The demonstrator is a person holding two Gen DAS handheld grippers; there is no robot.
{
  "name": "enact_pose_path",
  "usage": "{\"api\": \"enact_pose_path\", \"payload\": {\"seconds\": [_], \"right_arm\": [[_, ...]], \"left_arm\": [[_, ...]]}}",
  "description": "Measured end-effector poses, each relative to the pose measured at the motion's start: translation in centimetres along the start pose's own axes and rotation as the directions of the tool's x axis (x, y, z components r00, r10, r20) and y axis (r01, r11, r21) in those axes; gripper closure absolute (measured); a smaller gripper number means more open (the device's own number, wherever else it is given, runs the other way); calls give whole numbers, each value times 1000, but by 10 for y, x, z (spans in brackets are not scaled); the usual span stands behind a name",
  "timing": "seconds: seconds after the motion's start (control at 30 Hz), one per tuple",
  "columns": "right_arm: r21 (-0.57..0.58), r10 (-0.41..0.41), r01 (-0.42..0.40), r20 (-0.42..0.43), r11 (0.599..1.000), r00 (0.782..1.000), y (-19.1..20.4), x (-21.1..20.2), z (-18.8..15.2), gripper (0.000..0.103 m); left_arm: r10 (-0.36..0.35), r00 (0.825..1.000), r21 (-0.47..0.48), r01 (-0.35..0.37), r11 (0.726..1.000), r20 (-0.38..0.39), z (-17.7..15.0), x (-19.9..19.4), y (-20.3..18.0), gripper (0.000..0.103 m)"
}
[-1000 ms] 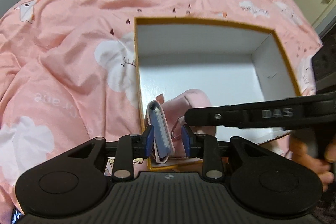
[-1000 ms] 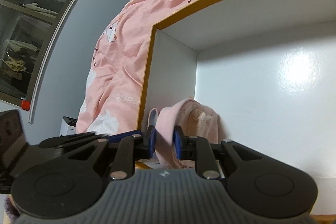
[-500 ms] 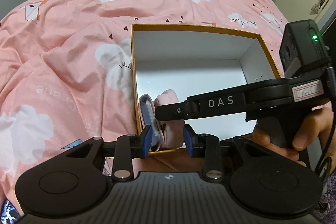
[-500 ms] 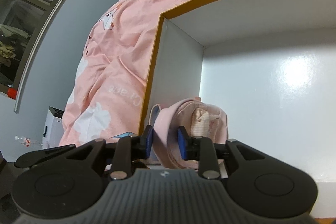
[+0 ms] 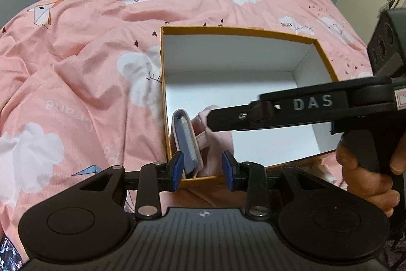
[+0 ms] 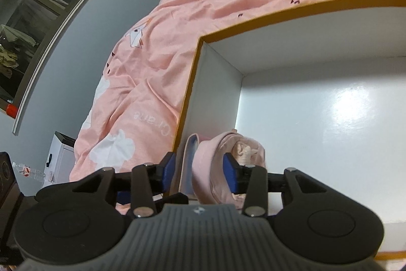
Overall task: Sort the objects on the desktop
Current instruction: 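Open both grippers to drop the wallet and pouch into the box, then grasp the dark red printed box with left gripper while right gripper grasps the grey box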
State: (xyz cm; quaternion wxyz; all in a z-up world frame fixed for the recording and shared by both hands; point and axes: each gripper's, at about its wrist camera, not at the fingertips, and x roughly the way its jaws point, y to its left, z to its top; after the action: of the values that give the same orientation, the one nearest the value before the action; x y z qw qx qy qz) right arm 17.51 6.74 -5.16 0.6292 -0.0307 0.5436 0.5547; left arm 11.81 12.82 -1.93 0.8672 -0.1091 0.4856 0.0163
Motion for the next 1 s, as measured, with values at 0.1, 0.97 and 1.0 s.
{"api": "enact_pose_path", "payload": {"seconds": [0.1, 0.97, 1.0], "right_arm": [[-32, -18, 19, 40, 999, 999, 3, -20, -7, 59], [-64, -258, 271, 157, 961, 953, -27, -102, -141, 61], [-53, -258, 269, 153, 962, 954, -30, -102, -143, 61]], "left_arm": [[-16, 999, -5, 16, 1000, 30, -5, -13, -4, 65], [-128, 990, 2, 128, 992, -65, -86, 12, -57, 49], [-130, 989, 8, 131, 991, -69, -87, 14, -60, 49]]}}
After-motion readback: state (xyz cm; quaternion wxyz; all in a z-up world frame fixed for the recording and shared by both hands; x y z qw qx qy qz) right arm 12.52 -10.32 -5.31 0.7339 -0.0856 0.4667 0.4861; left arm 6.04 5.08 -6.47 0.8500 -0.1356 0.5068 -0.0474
